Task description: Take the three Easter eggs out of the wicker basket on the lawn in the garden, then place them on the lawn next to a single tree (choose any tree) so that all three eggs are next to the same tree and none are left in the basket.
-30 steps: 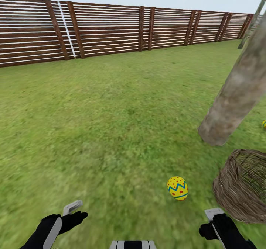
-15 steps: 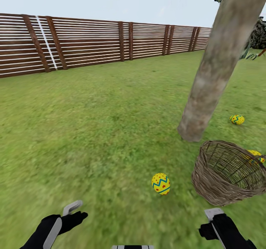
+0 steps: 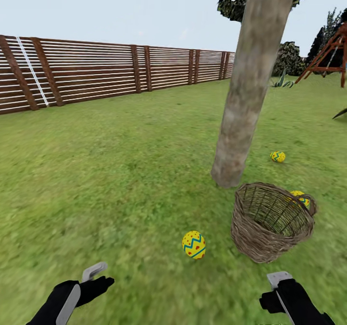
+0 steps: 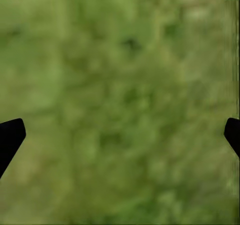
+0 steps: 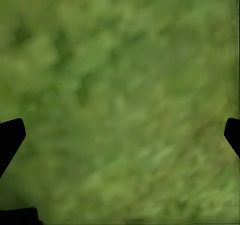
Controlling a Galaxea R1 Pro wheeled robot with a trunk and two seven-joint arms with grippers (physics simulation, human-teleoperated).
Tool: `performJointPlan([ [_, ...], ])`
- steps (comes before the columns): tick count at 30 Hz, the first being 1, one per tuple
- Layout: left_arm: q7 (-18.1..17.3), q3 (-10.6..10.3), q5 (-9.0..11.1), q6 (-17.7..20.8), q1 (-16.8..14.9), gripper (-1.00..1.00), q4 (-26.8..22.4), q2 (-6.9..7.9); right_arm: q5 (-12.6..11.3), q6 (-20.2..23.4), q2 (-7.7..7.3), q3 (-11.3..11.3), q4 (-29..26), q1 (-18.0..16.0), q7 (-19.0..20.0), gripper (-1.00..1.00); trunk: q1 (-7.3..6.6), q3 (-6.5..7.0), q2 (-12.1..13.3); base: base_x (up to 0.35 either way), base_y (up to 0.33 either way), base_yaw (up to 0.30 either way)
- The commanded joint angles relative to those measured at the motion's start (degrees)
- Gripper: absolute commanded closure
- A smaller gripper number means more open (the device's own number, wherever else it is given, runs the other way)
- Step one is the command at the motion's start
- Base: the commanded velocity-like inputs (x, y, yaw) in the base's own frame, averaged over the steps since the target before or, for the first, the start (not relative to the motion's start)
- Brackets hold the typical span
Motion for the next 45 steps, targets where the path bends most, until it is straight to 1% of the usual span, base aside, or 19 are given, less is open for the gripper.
performJointPlan([
  [1,-0.29,0.23,-0.03,0.33,0.00,-1.00,0.56,0.01,0.66,0.20,0.05,-0.06,-0.05,-0.04,0.54,-1.00,-0.03,0.22,0.00,0.000,0.000,-0.282],
  [4,-0.34,0.28,-0.14,0.33,0.00,-1.00,2.86,0.07,0.70,0.20,0.06,-0.05,-0.05,-0.04,0.51,-1.00,-0.11,1.02,0.04,0.000,0.000,-0.282],
  [6,-0.40,0.15,-0.20,0.35,0.01,-1.00,3.54,-0.02,0.70,0.20,0.09,-0.02,-0.05,-0.04,0.50,-1.00,-0.16,1.55,0.06,0.000,0.000,-0.282],
  [11,-0.27,-0.11,-0.22,0.68,0.00,-1.00,3.86,-0.54,0.63,0.35,0.35,0.03,-0.05,-0.04,0.56,-1.00,-0.29,2.89,0.13,0.000,0.000,-0.282],
  [17,0.07,-0.11,-0.21,1.27,0.00,-1.00,4.53,-0.61,0.50,0.44,0.60,-0.02,-0.05,-0.04,0.61,-1.00,-0.45,4.49,0.21,0.000,0.000,-0.282],
  [18,0.08,-0.12,-0.23,1.29,0.00,-1.00,5.22,-0.60,0.48,0.43,0.78,0.02,0.03,-0.04,0.60,-1.00,-0.47,4.76,0.22,0.000,0.000,-0.282],
  [20,0.13,-0.13,-0.28,1.31,0.00,-1.00,7.40,-0.66,0.68,0.34,1.59,0.00,0.93,-0.04,0.52,-1.00,-0.52,5.30,0.25,0.000,0.000,-0.280],
  [21,0.09,-0.17,-0.31,1.27,0.00,-1.00,9.31,-0.87,0.75,0.20,2.03,-0.03,2.08,-0.04,0.46,-1.00,-0.55,5.57,0.26,0.000,0.000,-0.275],
  [22,0.04,-0.19,-0.34,1.23,0.00,-1.00,10.49,-1.18,0.77,0.01,2.16,-0.07,3.24,-0.04,0.42,-1.00,-0.58,5.85,0.28,0.000,0.000,-0.274],
  [25,-0.24,-0.20,-0.39,1.18,0.00,-1.00,13.07,-1.82,0.86,-0.39,2.27,-0.13,7.00,-0.04,0.45,-1.00,-0.65,6.68,0.32,0.000,0.000,-0.272],
  [27,-0.28,-0.11,-0.39,1.16,0.00,-1.00,13.78,-1.92,0.88,-0.46,2.19,-0.13,7.80,-0.04,0.56,-1.00,-0.70,7.24,0.34,0.000,0.000,-0.271],
  [28,-0.27,-0.17,-0.40,1.12,0.00,-1.00,15.63,-1.92,0.88,-0.49,2.04,-0.14,8.19,-0.04,0.66,-1.00,-0.73,7.52,0.36,0.000,0.000,-0.271],
  [30,-0.27,-0.23,-0.40,0.91,0.00,-1.00,18.09,-1.91,0.89,-0.54,1.97,-0.14,8.39,-0.04,0.70,-1.00,-0.78,8.07,0.38,0.000,0.000,-0.271],
  [34,-0.29,-0.16,-0.41,0.78,0.00,-1.00,19.37,-1.97,0.89,-0.58,2.08,-0.14,8.59,-0.04,0.71,-1.00,-0.89,9.19,0.44,0.000,0.000,-0.271],
  [37,-0.24,-0.32,-0.48,0.51,0.00,-1.00,22.13,-1.96,0.90,-0.59,2.05,-0.14,8.63,-0.04,0.65,-1.00,-0.96,10.03,0.48,0.000,0.000,-0.271],
  [40,-0.23,-0.24,-2.15,-1.46,0.00,-1.00,23.57,-1.63,0.96,-0.59,2.15,-0.08,8.65,-0.04,0.50,-1.00,-1.04,10.86,0.52,0.000,0.000,-0.270],
  [43,-0.32,-0.17,-4.11,-5.10,0.00,-1.00,23.74,-1.46,0.97,-0.63,2.26,-0.06,8.65,-0.04,0.41,-1.00,-1.20,11.68,0.73,0.000,0.000,-0.270],
  [44,-0.31,-0.15,-4.97,-6.94,0.00,-1.00,23.82,-1.50,0.97,-0.65,2.25,-0.07,8.65,-0.04,0.39,-1.00,-1.42,11.92,1.13,0.000,0.000,-0.271],
  [45,-0.31,-0.13,-5.28,-7.71,0.00,-1.00,23.84,-1.54,0.97,-0.66,2.24,-0.08,8.65,-0.04,0.38,-1.00,-1.64,12.16,1.53,0.000,0.000,-0.271],
])
